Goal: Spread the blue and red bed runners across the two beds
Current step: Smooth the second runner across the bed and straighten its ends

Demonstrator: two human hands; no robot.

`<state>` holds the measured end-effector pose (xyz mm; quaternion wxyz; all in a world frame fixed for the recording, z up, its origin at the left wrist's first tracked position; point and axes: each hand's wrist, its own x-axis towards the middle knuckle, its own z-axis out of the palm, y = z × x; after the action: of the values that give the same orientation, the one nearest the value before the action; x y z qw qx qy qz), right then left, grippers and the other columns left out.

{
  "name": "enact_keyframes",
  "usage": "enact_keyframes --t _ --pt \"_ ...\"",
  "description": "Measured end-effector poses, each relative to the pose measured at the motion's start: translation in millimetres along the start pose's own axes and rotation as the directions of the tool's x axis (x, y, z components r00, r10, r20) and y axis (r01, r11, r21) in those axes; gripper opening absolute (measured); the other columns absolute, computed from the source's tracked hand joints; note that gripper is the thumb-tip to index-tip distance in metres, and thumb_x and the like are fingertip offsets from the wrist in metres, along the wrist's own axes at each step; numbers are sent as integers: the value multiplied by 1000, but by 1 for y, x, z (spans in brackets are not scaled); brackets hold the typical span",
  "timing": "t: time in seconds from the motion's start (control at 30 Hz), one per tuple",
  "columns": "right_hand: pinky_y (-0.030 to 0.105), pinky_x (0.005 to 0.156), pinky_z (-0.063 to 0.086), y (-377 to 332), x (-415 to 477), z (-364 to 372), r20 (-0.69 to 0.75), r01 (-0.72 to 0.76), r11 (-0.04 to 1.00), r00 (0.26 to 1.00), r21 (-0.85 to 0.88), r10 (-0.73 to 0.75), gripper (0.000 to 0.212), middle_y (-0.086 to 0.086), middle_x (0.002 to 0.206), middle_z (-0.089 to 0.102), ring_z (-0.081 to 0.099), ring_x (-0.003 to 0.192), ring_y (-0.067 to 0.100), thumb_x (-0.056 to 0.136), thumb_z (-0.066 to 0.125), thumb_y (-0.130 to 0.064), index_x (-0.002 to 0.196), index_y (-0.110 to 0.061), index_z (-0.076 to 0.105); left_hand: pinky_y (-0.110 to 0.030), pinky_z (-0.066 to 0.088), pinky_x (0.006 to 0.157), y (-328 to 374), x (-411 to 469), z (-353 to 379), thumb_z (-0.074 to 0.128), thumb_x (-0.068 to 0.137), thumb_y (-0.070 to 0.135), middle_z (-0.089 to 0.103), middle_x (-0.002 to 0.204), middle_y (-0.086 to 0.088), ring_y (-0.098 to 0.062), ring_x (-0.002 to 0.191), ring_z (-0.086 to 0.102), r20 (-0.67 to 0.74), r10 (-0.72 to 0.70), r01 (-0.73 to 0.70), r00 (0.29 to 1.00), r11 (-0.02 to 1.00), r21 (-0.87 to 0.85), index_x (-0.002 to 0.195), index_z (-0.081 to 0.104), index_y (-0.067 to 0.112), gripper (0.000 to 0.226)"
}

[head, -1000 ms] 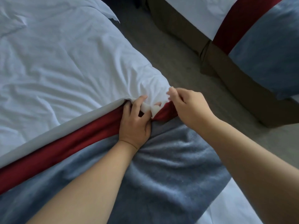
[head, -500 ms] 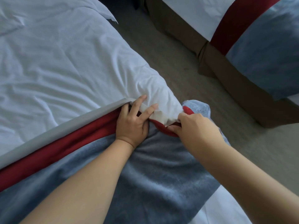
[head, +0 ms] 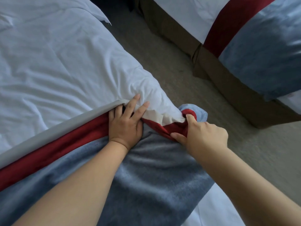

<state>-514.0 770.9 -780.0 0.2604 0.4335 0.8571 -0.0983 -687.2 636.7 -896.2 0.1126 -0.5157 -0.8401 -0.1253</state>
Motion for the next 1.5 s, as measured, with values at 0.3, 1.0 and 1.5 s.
enact_keyframes --t 0.3,1.0,1.5 --pt "33 55 38 41 0 12 -567 178 920 822 350 57 30 -3 69 60 62 65 27 97 60 -48 84 -21 58 -46 40 86 2 2 -1 53 85 21 48 157 -1 -35 96 52 -33 -1 0 999 1000 -26 137 58 29 53" --pt "60 123 10 -41 45 76 -393 449 839 863 307 -318 64 -2 170 14 4 157 26 96 36 -62 157 -47 24 -63 18 119 -2 5 9 43 100 44 36 164 2 -34 151 32 14 -130 130 991 991 30 151 47 39 52" --pt "42 109 36 89 -73 110 7 -191 782 973 593 232 66 7 153 46 44 138 29 99 27 -67 156 -34 29 -55 22 122 83 -63 -89 53 81 73 43 159 3 -31 153 29 380 115 20 918 942 -334 137 62 38 66"
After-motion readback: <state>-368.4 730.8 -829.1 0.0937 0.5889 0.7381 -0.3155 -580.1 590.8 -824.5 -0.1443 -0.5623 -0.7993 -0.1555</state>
